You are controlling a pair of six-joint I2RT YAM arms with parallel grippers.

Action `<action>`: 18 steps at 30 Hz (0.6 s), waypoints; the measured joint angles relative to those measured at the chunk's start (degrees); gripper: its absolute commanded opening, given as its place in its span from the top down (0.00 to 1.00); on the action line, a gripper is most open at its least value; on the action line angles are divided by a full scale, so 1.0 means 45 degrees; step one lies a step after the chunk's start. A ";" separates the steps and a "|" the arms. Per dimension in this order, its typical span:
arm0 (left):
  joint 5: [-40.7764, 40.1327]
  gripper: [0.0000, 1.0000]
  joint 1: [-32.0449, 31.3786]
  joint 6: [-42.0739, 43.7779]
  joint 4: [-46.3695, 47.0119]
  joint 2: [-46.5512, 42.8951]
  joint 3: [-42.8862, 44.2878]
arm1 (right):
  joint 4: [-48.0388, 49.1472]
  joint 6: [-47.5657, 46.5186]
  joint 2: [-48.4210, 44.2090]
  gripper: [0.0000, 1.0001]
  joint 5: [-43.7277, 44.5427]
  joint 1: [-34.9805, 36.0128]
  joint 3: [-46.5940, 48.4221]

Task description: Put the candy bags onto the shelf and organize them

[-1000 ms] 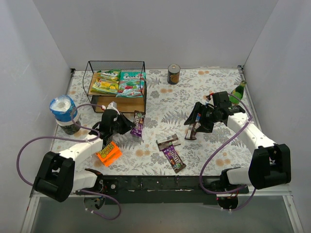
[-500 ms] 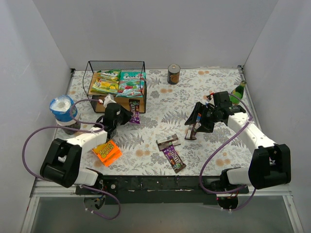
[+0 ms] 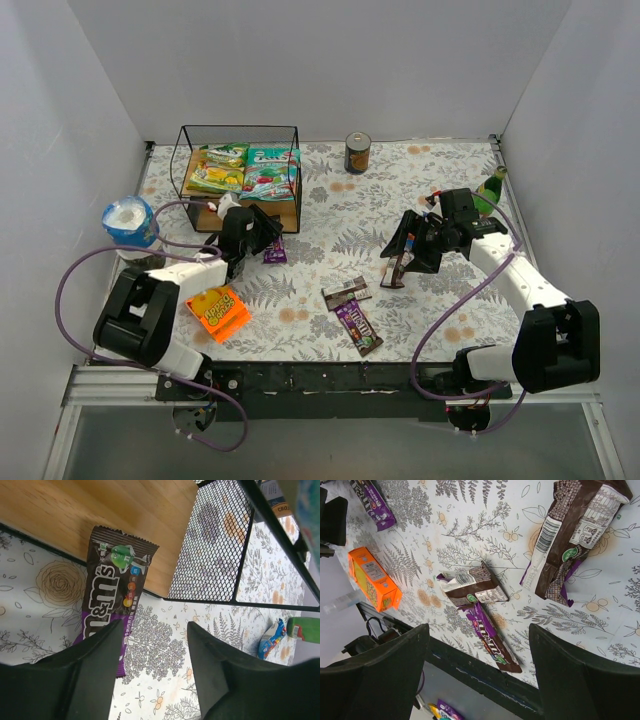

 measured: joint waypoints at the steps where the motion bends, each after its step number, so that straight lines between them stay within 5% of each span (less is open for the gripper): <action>1: -0.0039 0.43 0.0000 -0.0049 -0.0151 -0.0058 0.0034 | 0.0000 0.0000 -0.0024 0.13 0.0000 0.0000 0.0000; 18: -0.0733 0.44 -0.0763 -0.1792 -0.3342 -0.2375 -0.1549 | 0.0034 0.0024 -0.0335 0.13 -0.0005 -0.0005 -0.0311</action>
